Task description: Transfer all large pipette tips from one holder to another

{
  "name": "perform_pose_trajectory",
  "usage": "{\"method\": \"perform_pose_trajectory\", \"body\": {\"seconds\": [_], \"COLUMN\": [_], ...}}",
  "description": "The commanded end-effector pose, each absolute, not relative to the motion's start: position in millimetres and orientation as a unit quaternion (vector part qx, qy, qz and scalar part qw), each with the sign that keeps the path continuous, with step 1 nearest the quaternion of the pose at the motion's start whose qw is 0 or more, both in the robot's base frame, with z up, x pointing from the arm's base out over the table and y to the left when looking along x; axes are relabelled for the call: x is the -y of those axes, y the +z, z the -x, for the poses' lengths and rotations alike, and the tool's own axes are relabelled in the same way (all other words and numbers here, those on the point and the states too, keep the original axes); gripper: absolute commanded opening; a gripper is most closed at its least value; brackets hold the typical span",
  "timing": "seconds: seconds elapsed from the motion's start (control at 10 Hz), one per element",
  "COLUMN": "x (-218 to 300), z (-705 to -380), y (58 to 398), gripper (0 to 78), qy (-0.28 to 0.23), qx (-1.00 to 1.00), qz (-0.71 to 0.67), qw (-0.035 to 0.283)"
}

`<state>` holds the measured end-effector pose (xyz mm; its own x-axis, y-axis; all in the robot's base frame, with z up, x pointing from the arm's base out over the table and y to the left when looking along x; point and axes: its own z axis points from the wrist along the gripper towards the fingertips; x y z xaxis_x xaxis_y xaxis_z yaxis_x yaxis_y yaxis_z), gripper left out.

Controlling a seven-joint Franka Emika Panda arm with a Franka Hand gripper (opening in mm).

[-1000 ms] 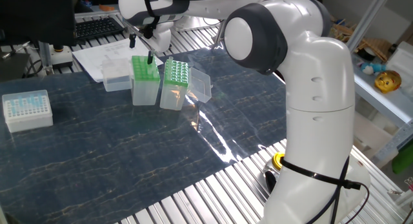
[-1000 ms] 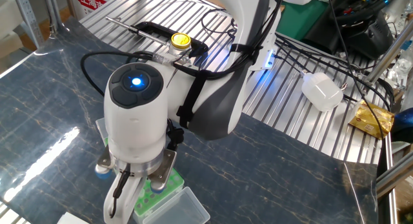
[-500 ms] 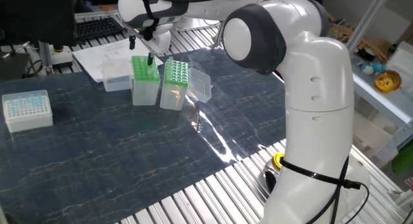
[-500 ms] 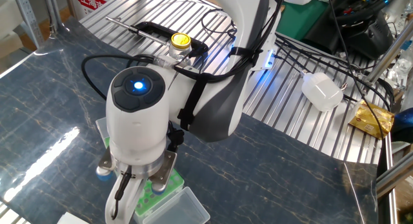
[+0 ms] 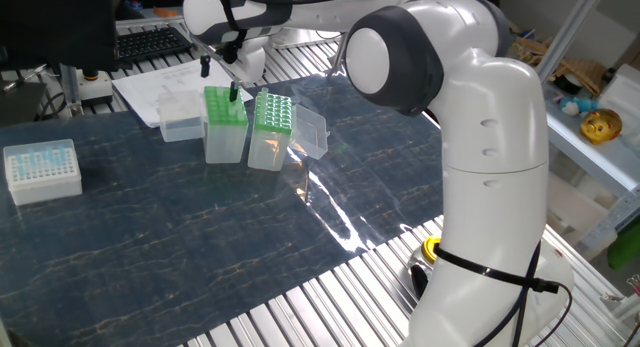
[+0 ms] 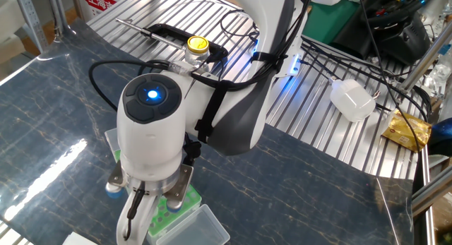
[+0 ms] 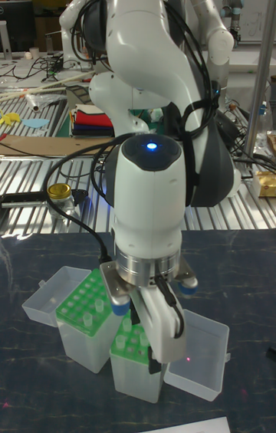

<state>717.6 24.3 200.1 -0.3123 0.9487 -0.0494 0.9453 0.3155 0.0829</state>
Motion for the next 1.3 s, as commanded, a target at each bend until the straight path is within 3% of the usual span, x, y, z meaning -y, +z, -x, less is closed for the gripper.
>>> {"method": "perform_pose_trajectory", "body": {"seconds": [0.1,0.5,0.6,1.3], "x": [-24.2,-24.9,-24.9,-24.9], "z": [-718.0,-716.6,-716.6,-716.6], "y": [201.8,201.3,201.3,201.3], "gripper": [77.5,77.5,1.1,1.1], "qy": [0.020,0.019,0.019,0.019], "qx": [-0.810,-0.811,-0.811,-0.811], "qz": [-0.584,-0.583,-0.583,-0.583], "qw": [0.046,0.045,0.045,0.045]}}
